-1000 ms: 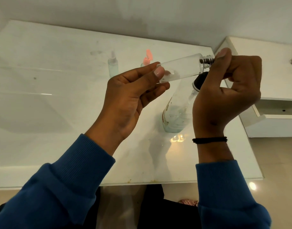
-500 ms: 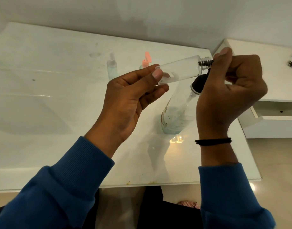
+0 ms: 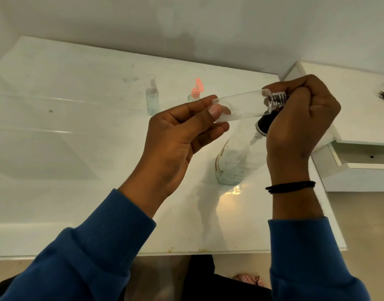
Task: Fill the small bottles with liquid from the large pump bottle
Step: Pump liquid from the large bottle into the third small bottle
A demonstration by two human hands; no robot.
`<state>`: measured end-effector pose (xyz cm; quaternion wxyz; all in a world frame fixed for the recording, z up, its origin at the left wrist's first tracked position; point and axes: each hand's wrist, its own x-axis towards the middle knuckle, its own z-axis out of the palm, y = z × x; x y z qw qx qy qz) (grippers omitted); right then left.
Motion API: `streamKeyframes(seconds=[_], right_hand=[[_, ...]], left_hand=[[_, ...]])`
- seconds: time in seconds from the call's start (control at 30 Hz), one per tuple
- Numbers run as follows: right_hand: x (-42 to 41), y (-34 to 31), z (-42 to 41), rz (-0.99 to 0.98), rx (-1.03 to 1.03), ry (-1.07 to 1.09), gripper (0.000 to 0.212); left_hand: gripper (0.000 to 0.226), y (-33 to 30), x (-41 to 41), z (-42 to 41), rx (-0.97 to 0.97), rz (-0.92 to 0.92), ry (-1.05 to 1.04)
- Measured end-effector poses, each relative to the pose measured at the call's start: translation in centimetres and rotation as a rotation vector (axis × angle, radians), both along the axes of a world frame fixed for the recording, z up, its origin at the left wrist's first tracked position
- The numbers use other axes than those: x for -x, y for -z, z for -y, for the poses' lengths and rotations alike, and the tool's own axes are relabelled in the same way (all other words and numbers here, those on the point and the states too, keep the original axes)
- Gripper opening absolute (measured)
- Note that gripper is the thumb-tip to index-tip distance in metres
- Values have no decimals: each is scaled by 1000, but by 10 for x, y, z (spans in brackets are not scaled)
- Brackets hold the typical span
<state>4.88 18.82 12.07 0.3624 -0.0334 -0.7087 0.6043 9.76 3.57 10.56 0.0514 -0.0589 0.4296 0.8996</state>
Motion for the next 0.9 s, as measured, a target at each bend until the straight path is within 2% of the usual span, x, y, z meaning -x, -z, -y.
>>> streamKeyframes(seconds=[0.23,0.43,0.63,0.73,0.9], right_hand=[[-2,-8,-6,134,77,9,32],[-1,-1,4,53,74,31,34],[0,-8,-1,114,201,-27,35],[2,-5,1,103,170,-33,39],[4,3,4,47,70,-1,39]], left_hand=[[40,0,0,-2,32,-9,18],[28,1,1,0,39,1,-2],[38,-1,1,-2,49,-12,8],[38,0,1,-2,46,-12,8],[27,0,1,2,40,2,-12]])
